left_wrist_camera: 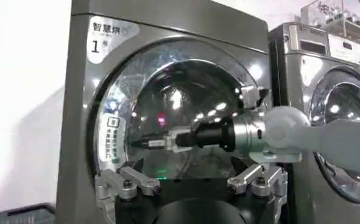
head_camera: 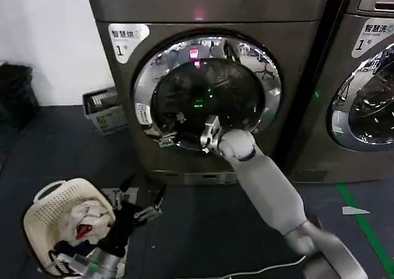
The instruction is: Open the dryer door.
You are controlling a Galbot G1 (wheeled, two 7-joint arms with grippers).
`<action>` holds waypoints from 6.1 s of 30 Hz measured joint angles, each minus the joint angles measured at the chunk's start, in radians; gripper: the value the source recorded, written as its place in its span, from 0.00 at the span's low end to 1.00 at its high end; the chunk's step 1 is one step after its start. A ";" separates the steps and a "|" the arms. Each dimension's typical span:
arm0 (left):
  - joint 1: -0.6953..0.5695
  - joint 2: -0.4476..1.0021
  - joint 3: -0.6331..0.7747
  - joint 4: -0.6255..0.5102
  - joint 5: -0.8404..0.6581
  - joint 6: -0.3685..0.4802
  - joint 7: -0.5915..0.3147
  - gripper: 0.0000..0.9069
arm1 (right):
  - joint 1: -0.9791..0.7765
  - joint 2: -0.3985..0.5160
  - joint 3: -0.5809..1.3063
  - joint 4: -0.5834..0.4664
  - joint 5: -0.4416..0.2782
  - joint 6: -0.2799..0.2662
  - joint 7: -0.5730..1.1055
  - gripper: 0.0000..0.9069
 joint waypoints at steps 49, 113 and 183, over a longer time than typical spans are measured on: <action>-0.091 0.079 -0.207 0.072 -0.097 0.132 0.135 1.00 | -0.141 -0.143 0.057 0.304 0.133 -0.123 -0.417 1.00; -0.464 0.429 0.105 0.206 -0.447 0.367 0.132 1.00 | -0.686 -0.547 0.812 0.534 0.114 -0.042 -0.758 1.00; -1.077 0.064 1.029 0.596 -0.327 0.245 0.111 1.00 | -1.300 -0.307 2.180 0.600 0.025 -0.048 0.521 1.00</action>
